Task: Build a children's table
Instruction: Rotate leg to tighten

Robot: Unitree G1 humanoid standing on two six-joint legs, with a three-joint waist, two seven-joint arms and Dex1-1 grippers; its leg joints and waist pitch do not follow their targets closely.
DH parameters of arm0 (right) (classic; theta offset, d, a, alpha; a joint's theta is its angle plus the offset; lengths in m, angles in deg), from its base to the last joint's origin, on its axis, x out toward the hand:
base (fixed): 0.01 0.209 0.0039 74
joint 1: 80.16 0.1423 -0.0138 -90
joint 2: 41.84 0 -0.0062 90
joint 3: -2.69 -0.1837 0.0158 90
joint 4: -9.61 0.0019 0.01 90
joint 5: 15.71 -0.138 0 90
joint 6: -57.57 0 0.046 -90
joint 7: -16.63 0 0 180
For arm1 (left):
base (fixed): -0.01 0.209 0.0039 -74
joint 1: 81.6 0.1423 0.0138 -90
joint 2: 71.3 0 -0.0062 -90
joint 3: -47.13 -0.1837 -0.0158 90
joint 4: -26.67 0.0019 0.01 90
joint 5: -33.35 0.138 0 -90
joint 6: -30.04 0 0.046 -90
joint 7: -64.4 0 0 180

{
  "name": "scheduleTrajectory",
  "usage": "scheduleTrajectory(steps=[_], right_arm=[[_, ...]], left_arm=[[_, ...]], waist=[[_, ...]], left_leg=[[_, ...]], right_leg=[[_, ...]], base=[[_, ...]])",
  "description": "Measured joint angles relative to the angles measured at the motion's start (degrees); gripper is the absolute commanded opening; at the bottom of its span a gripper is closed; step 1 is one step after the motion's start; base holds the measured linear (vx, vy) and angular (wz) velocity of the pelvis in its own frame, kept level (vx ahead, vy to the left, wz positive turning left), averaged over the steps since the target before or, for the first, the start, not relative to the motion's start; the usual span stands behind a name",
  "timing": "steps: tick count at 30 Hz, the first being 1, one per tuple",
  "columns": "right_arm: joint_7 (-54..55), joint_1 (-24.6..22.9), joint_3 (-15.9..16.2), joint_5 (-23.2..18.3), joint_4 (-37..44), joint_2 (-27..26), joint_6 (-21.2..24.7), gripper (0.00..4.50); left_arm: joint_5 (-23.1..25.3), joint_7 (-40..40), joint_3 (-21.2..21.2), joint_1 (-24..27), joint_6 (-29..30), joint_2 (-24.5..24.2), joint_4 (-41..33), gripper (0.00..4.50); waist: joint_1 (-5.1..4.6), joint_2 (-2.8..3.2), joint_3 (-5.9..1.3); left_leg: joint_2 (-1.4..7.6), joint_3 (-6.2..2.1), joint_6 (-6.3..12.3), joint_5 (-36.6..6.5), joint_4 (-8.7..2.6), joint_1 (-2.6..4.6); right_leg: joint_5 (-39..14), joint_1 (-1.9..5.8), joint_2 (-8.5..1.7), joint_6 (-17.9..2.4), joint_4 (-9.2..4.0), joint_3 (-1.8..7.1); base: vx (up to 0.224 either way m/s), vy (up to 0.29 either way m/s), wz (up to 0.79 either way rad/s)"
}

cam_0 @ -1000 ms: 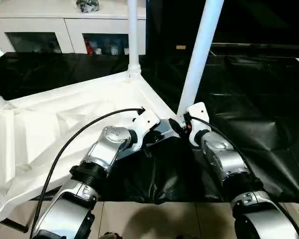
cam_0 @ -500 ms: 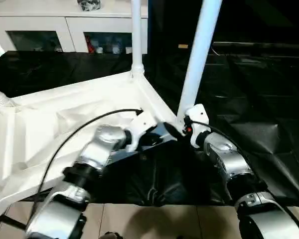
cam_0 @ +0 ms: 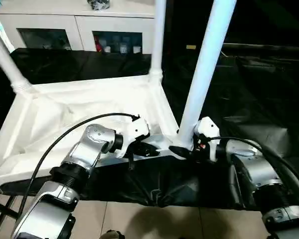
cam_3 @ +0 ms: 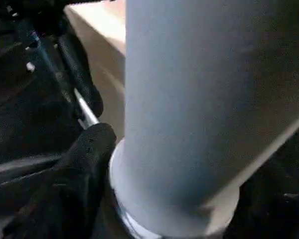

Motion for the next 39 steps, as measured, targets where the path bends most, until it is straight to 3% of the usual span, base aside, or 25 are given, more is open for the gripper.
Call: scheduleTrajectory(steps=[5, 13, 15, 19, 25, 26, 28, 32, 39], right_arm=[[-1.0, -1.3, 0.0, -0.4, 2.8, 0.5, 2.4, 2.76], [-0.6, -1.5, -0.1, -0.3, 3.3, 0.4, 3.3, 2.71], [3.2, -1.3, -0.8, 0.5, 2.5, -1.0, 3.5, 2.71], [21.9, 4.4, -4.1, 3.4, -6.9, -8.1, 3.7, 2.7], [36.6, 8.2, -7.9, 3.4, -13.3, -13.2, 3.4, 2.7], [38.2, 8.6, -8.6, 3.4, -14.4, -14.1, 2.9, 3.05], [38.9, 9.4, -9.3, 3.4, -15.7, -14.6, 2.4, 3.4], [38.9, 9.8, -9.5, 3.6, -17.0, -15.4, 0.4, 3.56], [31.3, 7.6, -7.7, 3.7, -14.3, -13.4, -1.9, 3.56]], left_arm=[[0.0, 1.9, -0.1, 0.0, 0.0, -0.4, 0.0, 0.0], [0.0, 1.0, 0.0, 0.0, -0.2, -0.2, 0.3, 0.0], [0.3, -2.0, 0.7, -0.1, -0.2, 0.8, 1.4, 0.0], [3.0, -14.8, 2.5, -2.8, 0.8, 5.2, 6.0, 0.0], [3.3, -24.6, 3.3, -4.0, 3.4, 9.9, 7.8, 0.0], [3.5, -25.7, 3.4, -4.0, 3.4, 10.3, 7.9, 0.0], [3.5, -26.4, 3.4, -4.1, 3.4, 10.4, 7.9, 0.0], [3.7, -26.9, 3.9, -4.0, 3.4, 10.3, 7.7, 0.0], [3.5, -22.0, 2.8, -1.4, 3.3, 6.6, 2.3, 0.0]], waist=[[0.14, 0.0, 0.0], [0.15, 0.01, -0.01], [0.08, 0.03, -0.02], [-1.38, 0.01, -0.01], [-2.22, 0.0, 0.0], [-2.22, -0.01, 0.0], [-2.23, -0.01, 0.0], [-2.28, -0.01, 0.0], [-2.42, 0.0, -0.01]], left_leg=[[0.0, -0.01, 0.0, 0.0, -0.01, 0.01], [0.0, -0.01, 0.0, 0.0, -0.01, 0.02], [-0.01, -0.01, 0.0, 0.0, -0.02, 0.06], [-0.04, -0.04, 0.0, 0.0, 0.04, 0.08], [-0.12, -0.06, 0.01, 0.0, 0.14, 0.07], [-0.11, -0.06, 0.01, 0.0, 0.13, 0.06], [-0.11, -0.05, 0.01, 0.0, 0.13, 0.06], [-0.1, -0.05, 0.01, 0.0, 0.11, 0.05], [-0.01, -0.05, 0.0, 0.0, -0.06, 0.09]], right_leg=[[0.0, -0.01, 0.0, 0.0, 0.0, 0.01], [0.0, 0.0, 0.0, 0.0, 0.02, 0.01], [0.0, 0.01, 0.0, 0.0, 0.03, 0.02], [0.0, -0.09, 0.0, 0.0, 0.0, -0.03], [0.0, -0.06, -0.01, 0.0, -0.27, -0.06], [0.0, -0.07, -0.01, 0.0, -0.29, -0.06], [0.0, -0.08, -0.01, 0.0, -0.3, -0.06], [0.0, -0.09, 0.0, 0.0, -0.28, -0.03], [0.0, -0.22, 0.09, 0.0, -0.02, -0.07]], base=[[0.0, 0.0, 0.0], [0.0, 0.0, 0.0], [0.0, 0.0, 0.0], [0.0, 0.0, 0.0], [0.0, 0.0, 0.0], [0.0, 0.0, 0.0], [0.0, 0.0, 0.0], [0.0, 0.0, 0.0], [0.0, 0.0, 0.0]])
